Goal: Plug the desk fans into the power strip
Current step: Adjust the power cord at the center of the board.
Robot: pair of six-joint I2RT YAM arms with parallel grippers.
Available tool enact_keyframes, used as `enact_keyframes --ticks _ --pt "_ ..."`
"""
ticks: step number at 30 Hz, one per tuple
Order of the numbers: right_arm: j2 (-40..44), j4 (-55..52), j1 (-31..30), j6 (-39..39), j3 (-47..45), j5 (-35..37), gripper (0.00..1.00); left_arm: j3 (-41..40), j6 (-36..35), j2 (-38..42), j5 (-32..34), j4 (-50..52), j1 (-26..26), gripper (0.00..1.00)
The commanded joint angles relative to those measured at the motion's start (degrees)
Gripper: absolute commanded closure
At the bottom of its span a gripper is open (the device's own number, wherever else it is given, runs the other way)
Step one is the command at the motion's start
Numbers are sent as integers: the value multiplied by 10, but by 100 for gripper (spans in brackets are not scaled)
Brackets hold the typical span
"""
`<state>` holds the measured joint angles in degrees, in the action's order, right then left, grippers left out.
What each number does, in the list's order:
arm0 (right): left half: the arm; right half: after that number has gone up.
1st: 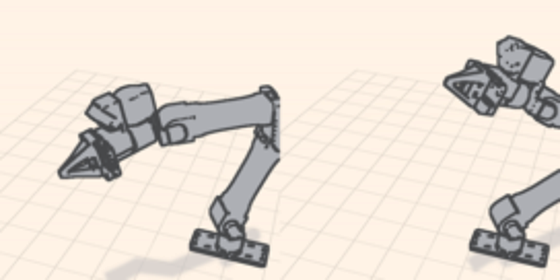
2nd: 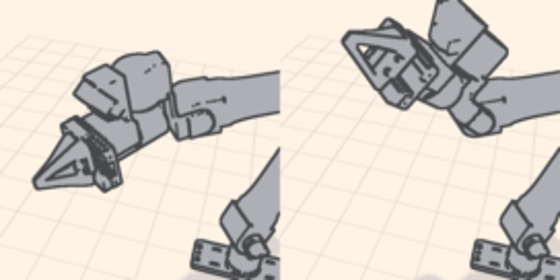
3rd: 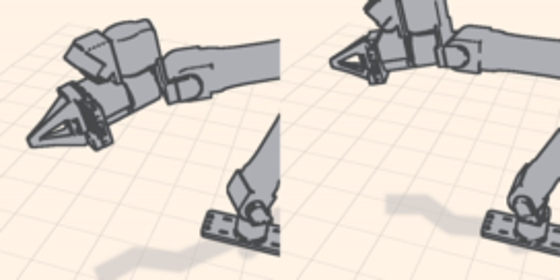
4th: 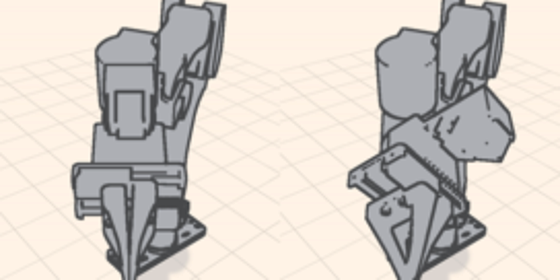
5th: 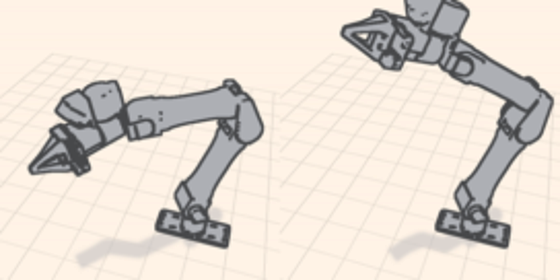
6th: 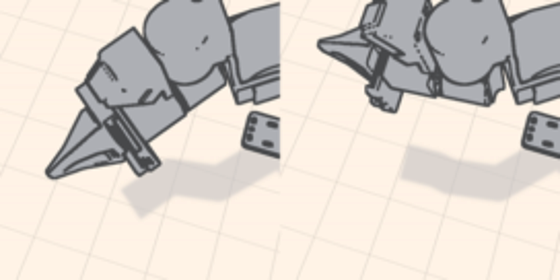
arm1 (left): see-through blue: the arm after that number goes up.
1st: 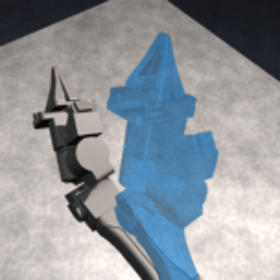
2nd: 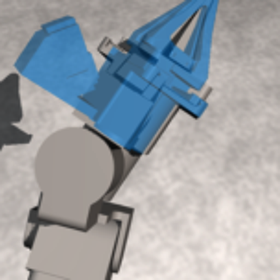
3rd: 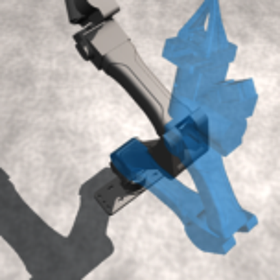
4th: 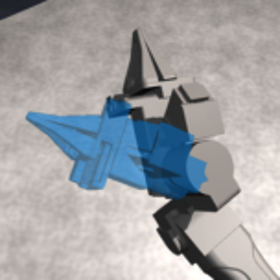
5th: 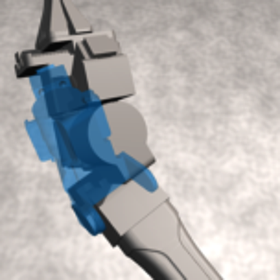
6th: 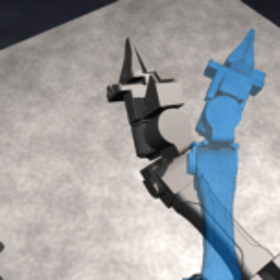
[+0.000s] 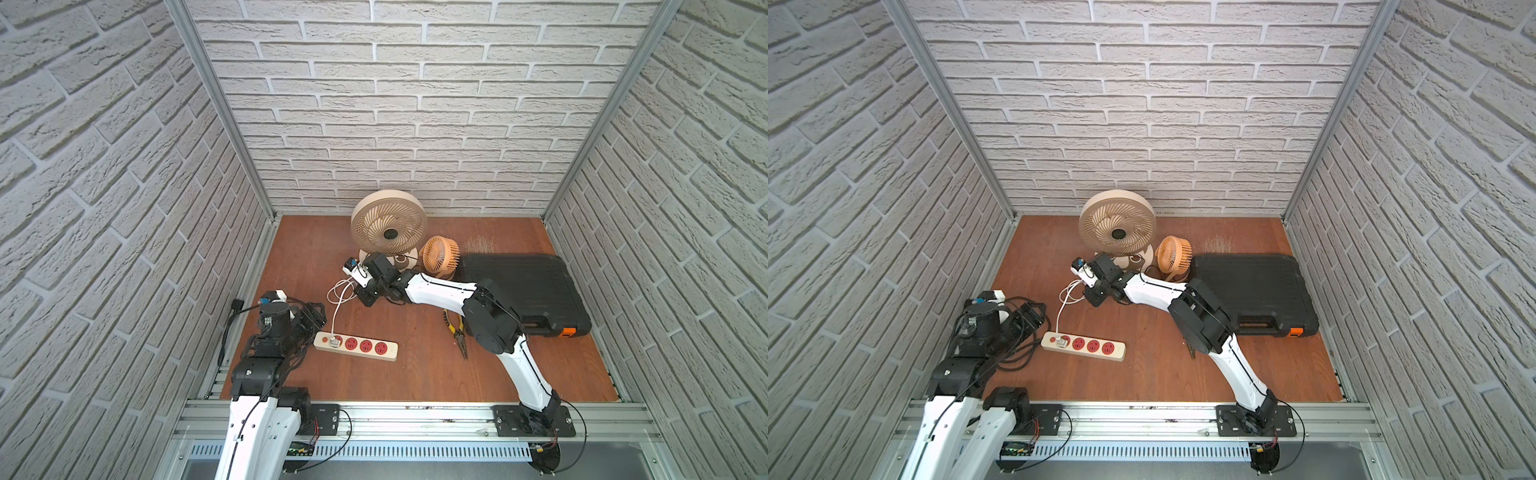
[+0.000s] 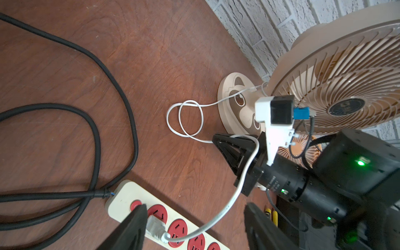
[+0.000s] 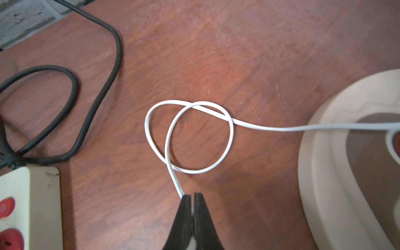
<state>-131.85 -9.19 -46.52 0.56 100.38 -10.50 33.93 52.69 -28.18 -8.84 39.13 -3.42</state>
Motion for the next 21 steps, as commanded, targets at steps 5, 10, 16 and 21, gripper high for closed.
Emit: enact_keyframes --ticks 5,10,16,21 --pt "79 -4 4 -9 -58 -24 51 0 -13 4 12 -11 -8 26" --pt "198 0 4 -16 -151 -3 29 -1 -20 20 29 3 -9 26" --pt "288 -12 4 -21 -230 8 1 -4 -24 31 32 15 -10 26" --pt "361 19 4 -84 -341 67 1 0 -39 32 26 31 -10 25"
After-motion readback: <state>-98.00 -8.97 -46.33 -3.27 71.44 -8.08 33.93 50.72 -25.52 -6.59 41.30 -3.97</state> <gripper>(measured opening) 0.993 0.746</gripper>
